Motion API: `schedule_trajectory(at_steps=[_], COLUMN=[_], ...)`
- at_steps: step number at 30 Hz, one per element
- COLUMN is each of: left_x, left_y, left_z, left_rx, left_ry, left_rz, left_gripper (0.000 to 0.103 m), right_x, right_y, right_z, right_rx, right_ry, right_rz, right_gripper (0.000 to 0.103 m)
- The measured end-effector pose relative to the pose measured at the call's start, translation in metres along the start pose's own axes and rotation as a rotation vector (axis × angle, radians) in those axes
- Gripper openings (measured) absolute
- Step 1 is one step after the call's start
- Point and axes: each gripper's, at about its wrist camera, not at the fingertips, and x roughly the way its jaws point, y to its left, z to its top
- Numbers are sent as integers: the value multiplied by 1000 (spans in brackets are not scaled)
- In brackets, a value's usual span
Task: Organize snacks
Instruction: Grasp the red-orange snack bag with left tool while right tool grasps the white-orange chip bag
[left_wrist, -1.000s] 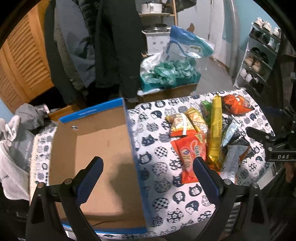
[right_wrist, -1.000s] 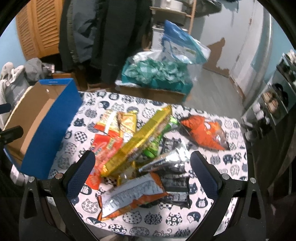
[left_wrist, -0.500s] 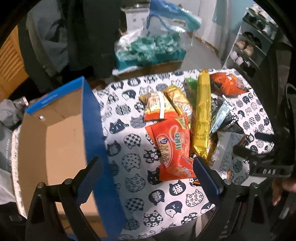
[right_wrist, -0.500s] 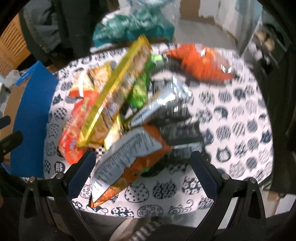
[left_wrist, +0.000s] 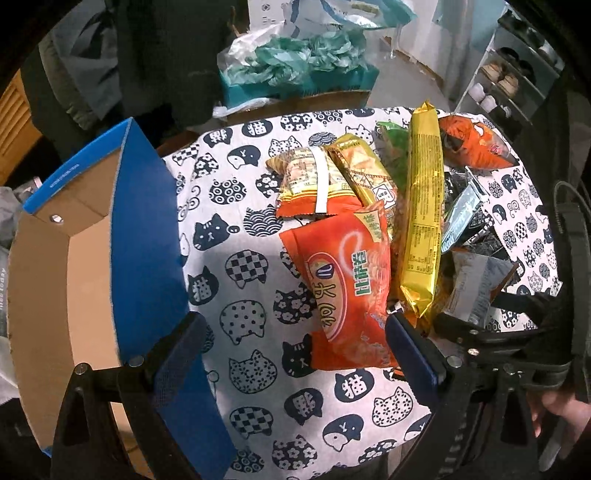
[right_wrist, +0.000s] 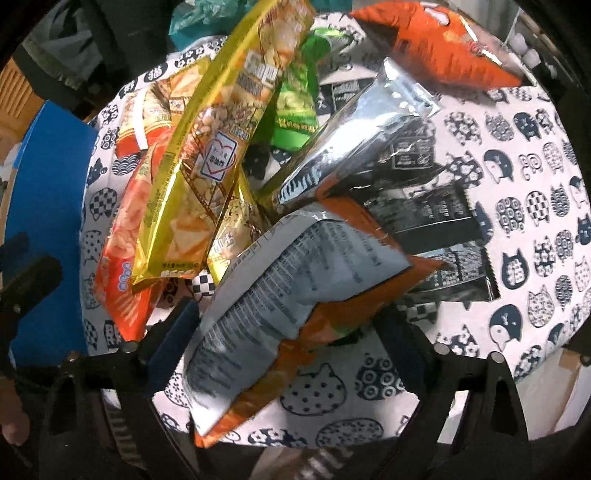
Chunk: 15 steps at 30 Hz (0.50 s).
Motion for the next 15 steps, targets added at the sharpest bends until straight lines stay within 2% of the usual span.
schedule_trajectory(at_steps=[2, 6, 8, 15], left_x=[5, 17, 24, 54], left_y=[-2, -8, -12, -23], left_z=[2, 7, 10, 18], left_rx=[1, 6, 10, 18], left_ry=[10, 37, 49, 102], left_rz=[-11, -30, -28, -27], left_gripper=[99, 99, 99, 99], right_x=[1, 0, -5, -14], right_y=[2, 2, -2, -23], right_z=[3, 7, 8, 18], right_rx=[-25, -78, -107, -141], right_ry=[0, -8, -18, -67], right_rz=[-15, -17, -42, -111], right_gripper=[79, 70, 62, 58])
